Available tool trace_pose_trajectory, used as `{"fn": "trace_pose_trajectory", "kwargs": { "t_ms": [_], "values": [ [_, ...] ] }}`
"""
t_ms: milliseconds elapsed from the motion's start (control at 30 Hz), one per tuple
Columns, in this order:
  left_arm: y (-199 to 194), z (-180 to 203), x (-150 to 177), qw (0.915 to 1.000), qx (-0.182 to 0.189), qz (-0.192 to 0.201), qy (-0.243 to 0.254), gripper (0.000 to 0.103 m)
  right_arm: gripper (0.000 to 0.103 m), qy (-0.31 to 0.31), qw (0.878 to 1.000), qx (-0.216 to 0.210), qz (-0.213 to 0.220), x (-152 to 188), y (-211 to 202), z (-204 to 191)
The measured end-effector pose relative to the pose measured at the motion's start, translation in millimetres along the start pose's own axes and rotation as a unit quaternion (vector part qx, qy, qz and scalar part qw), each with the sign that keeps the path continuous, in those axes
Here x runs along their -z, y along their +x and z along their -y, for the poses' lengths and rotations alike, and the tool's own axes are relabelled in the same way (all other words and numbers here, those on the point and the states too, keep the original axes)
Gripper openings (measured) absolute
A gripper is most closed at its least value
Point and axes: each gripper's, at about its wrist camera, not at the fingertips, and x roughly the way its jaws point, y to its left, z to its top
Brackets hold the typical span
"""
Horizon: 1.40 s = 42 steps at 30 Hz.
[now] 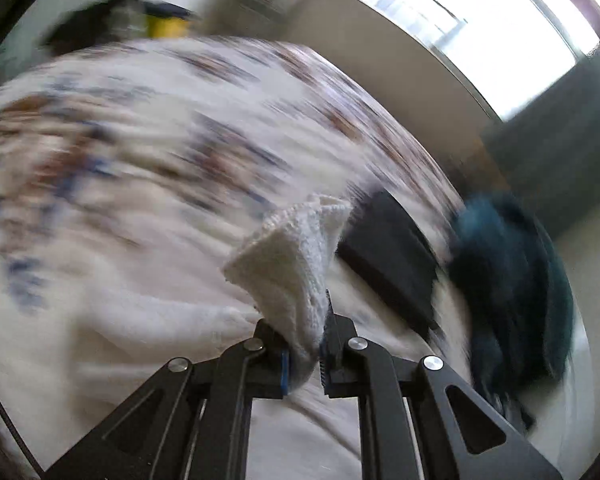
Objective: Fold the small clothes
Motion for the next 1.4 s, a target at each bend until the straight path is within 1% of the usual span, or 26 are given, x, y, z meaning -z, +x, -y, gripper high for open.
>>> {"fn": "trace_pose_trajectory", "kwargs": {
  "t_ms": [33, 100, 167, 233, 267, 333, 433, 467, 500, 533, 567, 600, 633, 700, 767, 833, 900, 933, 1033, 1067, 1100, 1133, 1167, 1233, 1300, 1400],
  "values": [
    [15.4, 32.4, 14.3, 0.9993, 0.015, -0.026, 0.024, 0.008, 0.095, 0.007, 1.0, -0.006, -0.002, -0.6, 1.4, 6.8],
    [40.9, 79.6, 36.2, 0.9954, 0.044, -0.061, 0.059, 0.008, 0.095, 0.032, 0.999, -0.019, -0.004, -1.8, 6.8, 30.0],
    [64.1, 136.3, 70.8, 0.9867, 0.075, -0.1, 0.105, 0.008, 0.095, 0.055, 0.998, -0.033, -0.005, -2.8, 10.3, 53.2],
    [81.8, 180.5, 102.6, 0.9773, 0.097, -0.131, 0.135, 0.008, 0.095, 0.074, 0.996, -0.043, -0.007, -3.8, 13.0, 76.3],
    [89.0, 194.2, 113.7, 0.9732, 0.107, -0.144, 0.144, 0.009, 0.095, 0.087, 0.995, -0.046, -0.007, -4.2, 14.2, 91.6],
    [110.6, 229.3, 149.1, 0.9609, 0.115, -0.192, 0.164, 0.01, 0.095, 0.102, 0.993, -0.051, -0.008, -4.4, 15.4, 115.8],
    [136.2, 254.4, 180.2, 0.9447, 0.115, -0.245, 0.185, 0.012, 0.095, 0.12, 0.991, -0.067, -0.01, -4.1, 15.5, 147.0],
    [139.8, 258.0, 182.1, 0.9414, 0.11, -0.251, 0.197, 0.014, 0.095, 0.123, 0.99, -0.072, -0.01, -4.3, 15.3, 155.6],
    [141.2, 264.6, 187.7, 0.9379, 0.095, -0.247, 0.224, 0.019, 0.095, 0.124, 0.989, -0.078, -0.009, -4.8, 14.9, 164.2],
    [145.9, 264.2, 184.4, 0.9359, 0.088, -0.24, 0.242, 0.036, 0.095, 0.127, 0.988, -0.087, -0.007, -5.9, 14.3, 172.8],
    [144.6, 262.9, 183.6, 0.9342, 0.085, -0.236, 0.254, 0.06, 0.095, 0.13, 0.987, -0.096, -0.005, -7.7, 13.9, 180.5],
    [143.6, 257.0, 178.3, 0.934, 0.079, -0.234, 0.258, 0.073, 0.095, 0.135, 0.985, -0.108, -0.002, -8.4, 13.0, 186.9],
    [141.8, 248.8, 169.9, 0.9353, 0.064, -0.228, 0.263, 0.091, 0.095, 0.138, 0.983, -0.118, 0.0, -9.2, 12.1, 191.8],
    [138.8, 224.1, 150.3, 0.9405, 0.027, -0.201, 0.273, 0.092, 0.095, 0.152, 0.976, -0.155, 0.015, -12.5, 7.1, 201.6],
    [132.4, 194.8, 126.8, 0.9451, -0.028, -0.172, 0.277, 0.092, 0.095, 0.158, 0.969, -0.188, 0.027, -18.4, 1.3, 204.3],
    [119.3, 153.0, 93.8, 0.9492, -0.091, -0.143, 0.265, 0.092, 0.095, 0.16, 0.957, -0.236, 0.044, -27.1, -6.3, 200.7],
    [107.4, 116.7, 70.3, 0.9508, -0.137, -0.12, 0.251, 0.092, 0.095, 0.151, 0.948, -0.275, 0.05, -38.3, -9.8, 190.3],
    [101.8, 95.0, 57.1, 0.9514, -0.161, -0.108, 0.239, 0.092, 0.095, 0.146, 0.945, -0.289, 0.053, -46.2, -11.1, 183.9],
    [98.2, 46.5, 32.6, 0.9479, -0.22, -0.095, 0.21, 0.092, 0.095, 0.144, 0.947, -0.284, 0.045, -67.3, -3.6, 163.6],
    [97.6, 33.3, 27.1, 0.9466, -0.237, -0.093, 0.198, 0.092, 0.082, 0.145, 0.948, -0.279, 0.044, -71.6, -0.1, 161.2],
    [97.7, 22.8, 23.6, 0.9466, -0.246, -0.091, 0.188, 0.092, 0.039, 0.144, 0.951, -0.269, 0.045, -73.4, 2.0, 156.4],
    [95.4, 11.6, 19.4, 0.9479, -0.252, -0.088, 0.174, 0.092, 0.014, 0.139, 0.956, -0.254, 0.048, -78.9, 0.7, 149.7],
    [95.5, 3.9, 17.2, 0.9492, -0.254, -0.088, 0.163, 0.092, 0.011, 0.133, 0.962, -0.229, 0.062, -79.4, -5.6, 144.7],
    [99.8, -8.0, 15.0, 0.9505, -0.26, -0.088, 0.146, 0.092, 0.011, 0.125, 0.963, -0.218, 0.1, -82.4, -18.0, 134.1],
    [107.8, -13.8, 14.6, 0.9514, -0.261, -0.088, 0.138, 0.092, 0.01, 0.108, 0.964, -0.202, 0.136, -82.3, -37.9, 135.4],
    [121.0, -11.3, 13.2, 0.9544, -0.248, -0.095, 0.135, 0.092, 0.01, 0.099, 0.962, -0.183, 0.174, -86.6, -56.3, 144.0]
  ]
}}
